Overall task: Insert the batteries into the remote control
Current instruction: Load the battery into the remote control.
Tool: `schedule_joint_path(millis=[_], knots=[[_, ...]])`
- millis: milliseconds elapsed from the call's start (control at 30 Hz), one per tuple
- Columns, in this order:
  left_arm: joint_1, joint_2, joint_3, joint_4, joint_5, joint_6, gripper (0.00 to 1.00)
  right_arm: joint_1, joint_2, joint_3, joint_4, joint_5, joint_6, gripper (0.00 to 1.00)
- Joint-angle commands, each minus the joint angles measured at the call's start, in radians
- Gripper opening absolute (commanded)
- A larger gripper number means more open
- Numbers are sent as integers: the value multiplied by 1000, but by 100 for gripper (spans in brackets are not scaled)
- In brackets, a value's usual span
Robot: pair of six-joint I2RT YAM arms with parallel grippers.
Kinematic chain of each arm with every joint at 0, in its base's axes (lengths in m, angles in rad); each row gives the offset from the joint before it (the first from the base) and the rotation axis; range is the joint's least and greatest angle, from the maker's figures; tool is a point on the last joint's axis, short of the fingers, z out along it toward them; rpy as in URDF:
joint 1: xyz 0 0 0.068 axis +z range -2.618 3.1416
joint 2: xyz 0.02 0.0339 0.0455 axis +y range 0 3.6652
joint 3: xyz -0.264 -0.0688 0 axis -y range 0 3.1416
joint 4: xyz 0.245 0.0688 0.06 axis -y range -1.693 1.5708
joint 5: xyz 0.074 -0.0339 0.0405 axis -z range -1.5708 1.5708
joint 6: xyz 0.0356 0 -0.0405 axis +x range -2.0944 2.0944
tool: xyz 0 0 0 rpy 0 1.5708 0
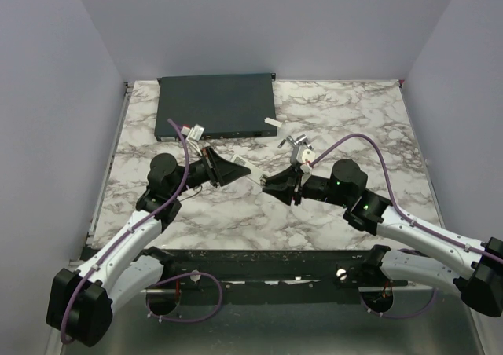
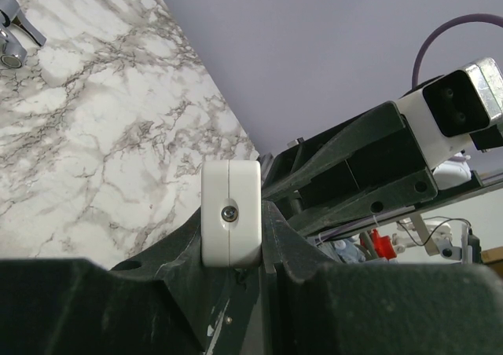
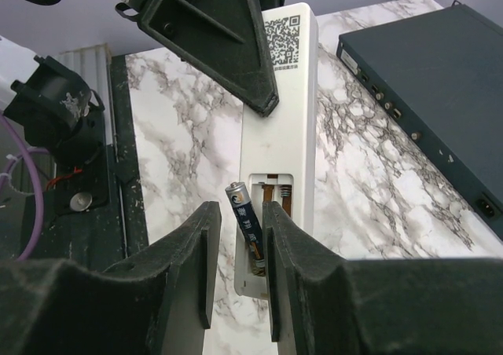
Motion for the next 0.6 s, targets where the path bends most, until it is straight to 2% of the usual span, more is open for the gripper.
schedule_joint_path(millis=[0, 567], knots=[[-9, 5, 36, 35, -7, -2, 0, 3, -18, -19, 39, 26, 0, 35], [-22, 14, 40, 39, -10, -2, 0, 3, -5, -31, 89, 56, 32, 30]])
